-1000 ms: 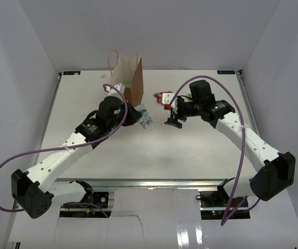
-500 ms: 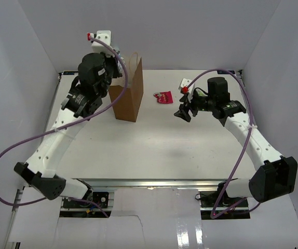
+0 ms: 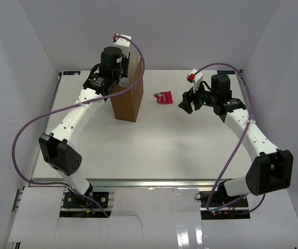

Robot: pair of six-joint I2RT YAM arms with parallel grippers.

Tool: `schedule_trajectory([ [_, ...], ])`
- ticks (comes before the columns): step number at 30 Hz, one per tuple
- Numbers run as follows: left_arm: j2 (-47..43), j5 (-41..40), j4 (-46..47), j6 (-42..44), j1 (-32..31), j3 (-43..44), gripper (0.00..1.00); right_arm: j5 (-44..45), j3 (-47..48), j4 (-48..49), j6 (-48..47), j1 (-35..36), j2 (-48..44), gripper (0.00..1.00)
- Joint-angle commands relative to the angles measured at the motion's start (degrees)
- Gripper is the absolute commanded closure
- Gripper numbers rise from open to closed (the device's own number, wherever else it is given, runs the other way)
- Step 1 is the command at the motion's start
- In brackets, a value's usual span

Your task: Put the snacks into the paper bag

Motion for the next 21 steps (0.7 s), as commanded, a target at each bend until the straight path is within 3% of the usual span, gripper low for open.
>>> schedule_trajectory([
  [1,-2.6,1.6,0.5,-0.5,-0.1,2.0,0.48,14.7,3.4,2.8,11.4,-0.3,6.8,0.27],
  [2,-3.1,1.6,0.5,-0.7,-0.1,1.9,0.40,17.2,5.9,2.2,14.4,-0.3,8.5,0.27],
  [3,-3.4,1.0,0.4,-1.0,0.0,1.7,0.24,19.9,7.4,1.4,15.7,-0.3,10.6,0.27],
  [7,-7.6,2.8,-0.4,-2.5,0.0,0.1,0.02,27.6,15.2,-3.4,16.6,-1.2,23.6,0.25],
  [11,-16.1,6.4,-1.0,-7.4,-0.1,-5.2,0.02,31.8,24.1,-5.1,14.0,-2.3,32.9,0.25],
  [14,-25.5,11.4,-0.3,-12.6,-0.1,-14.3,0.02,34.1,30.2,-5.1,12.1,-3.1,39.0,0.24],
  [21,-47.3,19.5,3.8,-33.4,-0.1,-43.6,0.02,38.8,40.6,-4.7,9.6,-5.0,50.1,0.23],
])
